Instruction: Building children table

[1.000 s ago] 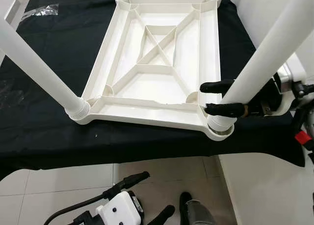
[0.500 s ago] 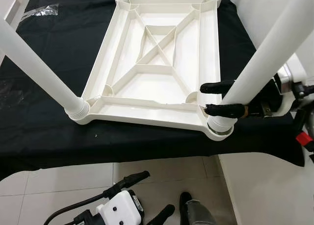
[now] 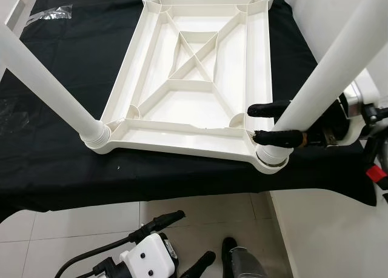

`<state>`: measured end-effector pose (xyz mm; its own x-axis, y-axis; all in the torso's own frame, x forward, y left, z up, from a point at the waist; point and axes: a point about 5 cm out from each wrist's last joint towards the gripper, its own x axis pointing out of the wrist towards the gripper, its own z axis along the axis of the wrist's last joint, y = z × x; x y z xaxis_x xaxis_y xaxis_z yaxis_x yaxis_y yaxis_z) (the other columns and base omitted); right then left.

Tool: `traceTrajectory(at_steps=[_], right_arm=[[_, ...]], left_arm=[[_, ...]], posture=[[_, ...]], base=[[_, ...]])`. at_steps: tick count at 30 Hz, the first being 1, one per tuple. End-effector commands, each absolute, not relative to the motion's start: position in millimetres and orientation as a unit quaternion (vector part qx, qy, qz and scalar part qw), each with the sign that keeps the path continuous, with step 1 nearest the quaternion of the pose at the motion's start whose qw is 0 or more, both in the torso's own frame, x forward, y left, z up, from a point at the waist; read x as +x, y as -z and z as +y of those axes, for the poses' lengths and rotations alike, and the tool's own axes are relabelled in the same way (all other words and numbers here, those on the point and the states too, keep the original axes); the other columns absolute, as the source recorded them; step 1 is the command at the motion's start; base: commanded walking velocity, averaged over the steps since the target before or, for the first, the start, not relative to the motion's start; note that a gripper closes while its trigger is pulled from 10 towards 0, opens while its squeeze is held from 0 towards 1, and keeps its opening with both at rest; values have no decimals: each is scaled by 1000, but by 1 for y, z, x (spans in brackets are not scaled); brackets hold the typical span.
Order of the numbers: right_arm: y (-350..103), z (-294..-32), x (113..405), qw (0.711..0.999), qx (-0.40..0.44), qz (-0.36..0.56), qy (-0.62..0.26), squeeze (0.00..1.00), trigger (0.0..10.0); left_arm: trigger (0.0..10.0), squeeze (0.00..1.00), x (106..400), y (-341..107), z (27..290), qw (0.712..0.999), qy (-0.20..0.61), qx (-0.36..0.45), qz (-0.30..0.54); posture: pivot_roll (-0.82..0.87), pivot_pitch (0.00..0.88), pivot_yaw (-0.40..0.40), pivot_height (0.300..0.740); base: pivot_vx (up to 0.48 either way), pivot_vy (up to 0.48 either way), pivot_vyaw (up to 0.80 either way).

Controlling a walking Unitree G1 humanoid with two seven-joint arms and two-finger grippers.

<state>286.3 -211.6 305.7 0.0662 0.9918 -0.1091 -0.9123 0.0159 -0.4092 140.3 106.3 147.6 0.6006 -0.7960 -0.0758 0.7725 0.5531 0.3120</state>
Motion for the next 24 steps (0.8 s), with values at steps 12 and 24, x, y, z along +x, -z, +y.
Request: traceTrajectory(at_steps=[12,24], right_arm=[[-291,-209,285,703,-174,-79,-685,0,10000],[-288,-200,294,724,-178,-100,-659,0,10000]], left_arm=[[10000,0,137,-143,105,879,452,152,-29],[10000,0,137,-144,104,879,451,153,-32]], posture=[[73,379,59,740],[76,380,56,740]], base=[[0,0,0],[0,0,0]])
